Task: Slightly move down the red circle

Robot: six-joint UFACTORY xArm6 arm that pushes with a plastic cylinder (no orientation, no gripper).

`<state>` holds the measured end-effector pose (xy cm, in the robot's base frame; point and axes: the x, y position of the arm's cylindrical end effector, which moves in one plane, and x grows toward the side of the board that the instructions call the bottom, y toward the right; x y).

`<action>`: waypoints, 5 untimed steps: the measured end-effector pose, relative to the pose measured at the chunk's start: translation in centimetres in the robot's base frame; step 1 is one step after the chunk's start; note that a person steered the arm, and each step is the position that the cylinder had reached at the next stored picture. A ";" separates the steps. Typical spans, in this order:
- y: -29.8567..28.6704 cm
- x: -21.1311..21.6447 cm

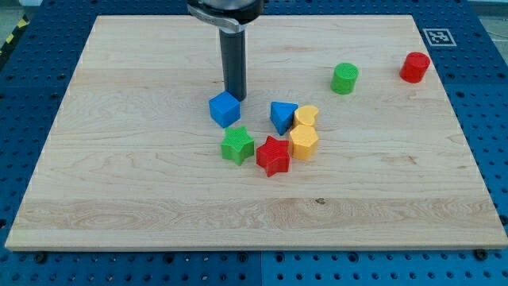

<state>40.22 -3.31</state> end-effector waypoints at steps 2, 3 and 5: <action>-0.8 2.1; -0.9 1.1; 0.6 -6.2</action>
<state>34.02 -2.70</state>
